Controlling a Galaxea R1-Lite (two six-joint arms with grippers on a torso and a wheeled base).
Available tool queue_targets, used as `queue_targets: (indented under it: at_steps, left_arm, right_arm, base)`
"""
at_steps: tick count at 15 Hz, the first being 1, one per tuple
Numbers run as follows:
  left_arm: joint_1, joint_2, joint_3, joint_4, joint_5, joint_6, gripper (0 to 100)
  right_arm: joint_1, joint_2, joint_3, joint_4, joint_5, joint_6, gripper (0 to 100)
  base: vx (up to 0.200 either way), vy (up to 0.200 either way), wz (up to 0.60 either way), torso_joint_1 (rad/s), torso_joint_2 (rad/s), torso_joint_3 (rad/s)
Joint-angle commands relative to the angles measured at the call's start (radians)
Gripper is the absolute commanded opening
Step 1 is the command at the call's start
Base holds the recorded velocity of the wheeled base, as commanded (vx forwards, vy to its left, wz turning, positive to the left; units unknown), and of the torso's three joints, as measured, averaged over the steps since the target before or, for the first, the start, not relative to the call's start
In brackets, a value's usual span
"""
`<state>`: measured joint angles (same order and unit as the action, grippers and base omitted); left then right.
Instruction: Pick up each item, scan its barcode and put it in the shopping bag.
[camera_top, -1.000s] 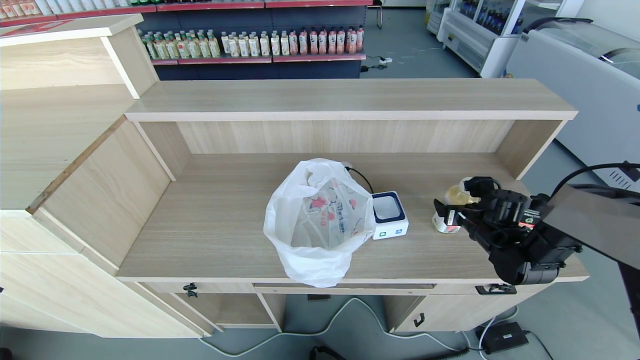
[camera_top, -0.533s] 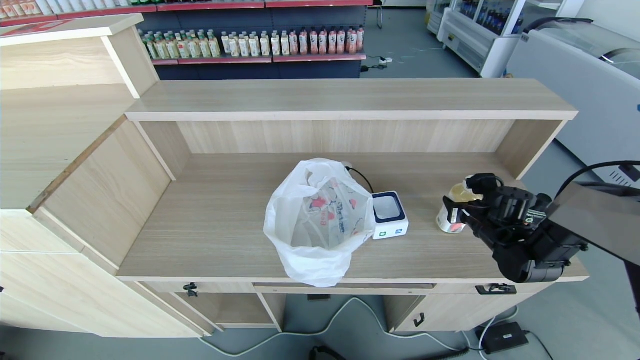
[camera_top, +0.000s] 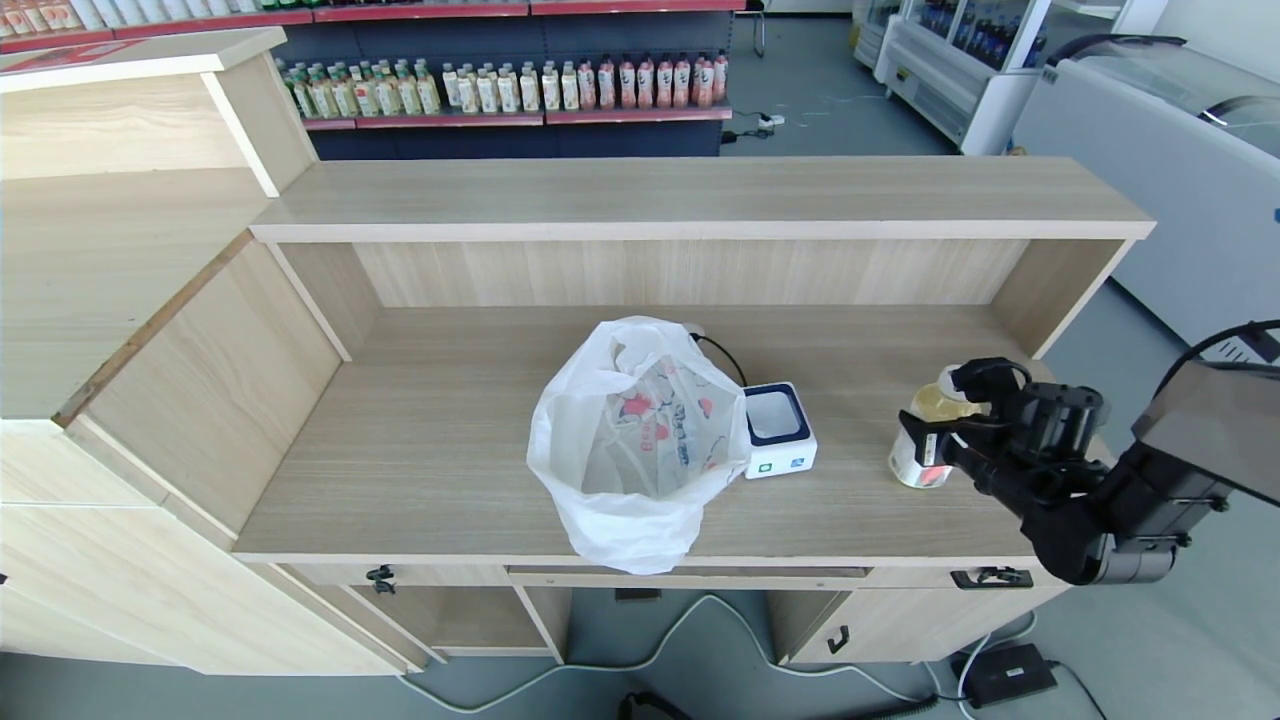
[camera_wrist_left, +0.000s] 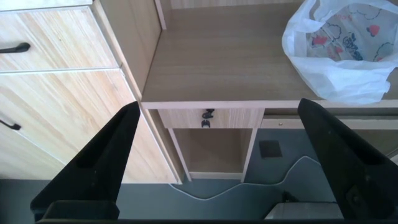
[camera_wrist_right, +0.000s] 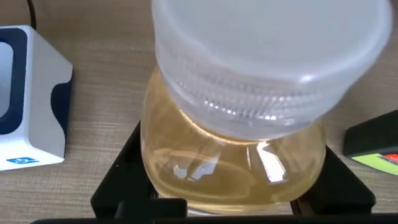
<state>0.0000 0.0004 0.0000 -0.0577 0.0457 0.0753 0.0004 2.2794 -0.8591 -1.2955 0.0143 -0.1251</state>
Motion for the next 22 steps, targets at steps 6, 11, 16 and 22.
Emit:
queue_targets:
  at_steps: [6, 11, 16, 22]
  left_arm:
    - [0.0, 0.0, 0.0, -0.001, 0.0, 0.0, 100]
    - [0.0, 0.0, 0.0, -0.001, 0.0, 0.0, 100]
    - [0.0, 0.0, 0.0, -0.001, 0.0, 0.0, 100]
    - [0.0, 0.0, 0.0, -0.001, 0.0, 0.0, 100]
  right_arm:
    - [-0.105, -0.652, 0.111, 0.374, 0.52, 0.374, 0]
    - [-0.109, -1.121, 0.169, 0.63, 0.954, 0.71, 0]
    - [0.05, -1.259, 0.189, 0.63, 1.041, 0.829, 0]
    - [0.15, -1.305, 0.186, 0.63, 1.102, 0.897, 0]
  base:
    - [0.0, 0.0, 0.0, 0.0, 0.0, 0.0]
    - [0.0, 0.0, 0.0, 0.0, 0.0, 0.0]
    - [0.0, 0.0, 0.0, 0.0, 0.0, 0.0]
    - [0.0, 0.0, 0.0, 0.0, 0.0, 0.0]
